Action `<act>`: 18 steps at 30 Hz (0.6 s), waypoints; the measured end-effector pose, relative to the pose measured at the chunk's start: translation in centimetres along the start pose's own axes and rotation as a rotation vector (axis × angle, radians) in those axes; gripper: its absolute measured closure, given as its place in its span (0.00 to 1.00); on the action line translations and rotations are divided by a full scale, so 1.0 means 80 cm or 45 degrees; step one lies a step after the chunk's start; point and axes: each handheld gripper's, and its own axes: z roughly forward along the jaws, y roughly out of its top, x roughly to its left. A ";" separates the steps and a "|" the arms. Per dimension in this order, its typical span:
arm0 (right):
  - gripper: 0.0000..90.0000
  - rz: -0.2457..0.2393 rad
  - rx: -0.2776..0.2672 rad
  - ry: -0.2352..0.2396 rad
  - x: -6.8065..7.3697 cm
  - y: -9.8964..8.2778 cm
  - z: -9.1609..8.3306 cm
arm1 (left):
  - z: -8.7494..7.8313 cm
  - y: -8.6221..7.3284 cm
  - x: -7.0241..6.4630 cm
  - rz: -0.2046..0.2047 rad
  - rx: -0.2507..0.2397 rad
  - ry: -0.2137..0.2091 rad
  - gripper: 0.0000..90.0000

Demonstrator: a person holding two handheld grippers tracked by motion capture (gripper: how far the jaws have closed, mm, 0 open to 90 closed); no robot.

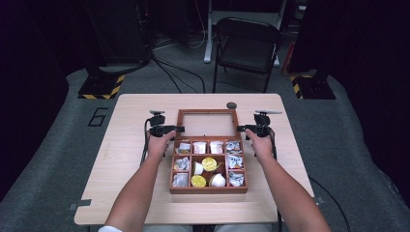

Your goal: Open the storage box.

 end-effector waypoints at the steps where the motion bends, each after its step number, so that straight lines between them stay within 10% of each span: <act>1: 0.48 -0.022 -0.008 0.008 0.001 0.001 -0.005 | -0.006 0.001 0.001 0.007 -0.005 0.005 0.37; 7: 0.48 -0.243 0.051 0.033 0.036 0.000 -0.022 | -0.023 -0.001 -0.007 0.108 0.025 -0.007 0.42; 18: 0.46 -0.391 0.062 0.117 0.082 -0.005 -0.036 | -0.055 -0.003 -0.038 0.272 -0.023 -0.008 0.43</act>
